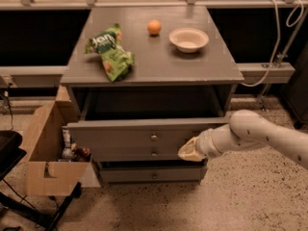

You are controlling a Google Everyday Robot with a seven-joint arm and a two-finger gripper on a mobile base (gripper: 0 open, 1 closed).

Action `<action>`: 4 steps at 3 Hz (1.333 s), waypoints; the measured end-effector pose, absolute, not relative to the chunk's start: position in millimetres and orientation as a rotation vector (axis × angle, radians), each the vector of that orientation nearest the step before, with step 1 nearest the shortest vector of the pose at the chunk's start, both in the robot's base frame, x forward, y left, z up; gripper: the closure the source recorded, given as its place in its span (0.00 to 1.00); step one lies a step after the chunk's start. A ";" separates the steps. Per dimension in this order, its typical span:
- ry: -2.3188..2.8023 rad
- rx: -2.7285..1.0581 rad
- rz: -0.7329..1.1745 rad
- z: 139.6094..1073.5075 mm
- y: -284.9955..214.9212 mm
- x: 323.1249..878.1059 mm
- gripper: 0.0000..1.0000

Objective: Close top drawer

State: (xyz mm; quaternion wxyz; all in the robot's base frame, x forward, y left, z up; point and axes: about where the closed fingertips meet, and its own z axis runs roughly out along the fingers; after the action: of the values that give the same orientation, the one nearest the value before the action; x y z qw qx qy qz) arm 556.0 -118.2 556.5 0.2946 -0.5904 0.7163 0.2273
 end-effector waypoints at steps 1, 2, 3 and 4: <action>1.907 -1.571 0.605 556.5 -118.2 554.9 1.00; 1.907 -1.600 0.570 571.0 -119.9 582.1 1.00; 1.911 -1.668 0.489 599.4 -122.8 632.7 1.00; 1.913 -1.670 0.505 596.8 -119.1 628.5 1.00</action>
Offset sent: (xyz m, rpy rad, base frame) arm 0.1448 -0.0133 0.0796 -0.1599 -0.0824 0.0436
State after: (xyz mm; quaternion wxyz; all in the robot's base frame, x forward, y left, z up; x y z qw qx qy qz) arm 628.5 -119.1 596.8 0.2727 -0.6205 0.7110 0.1875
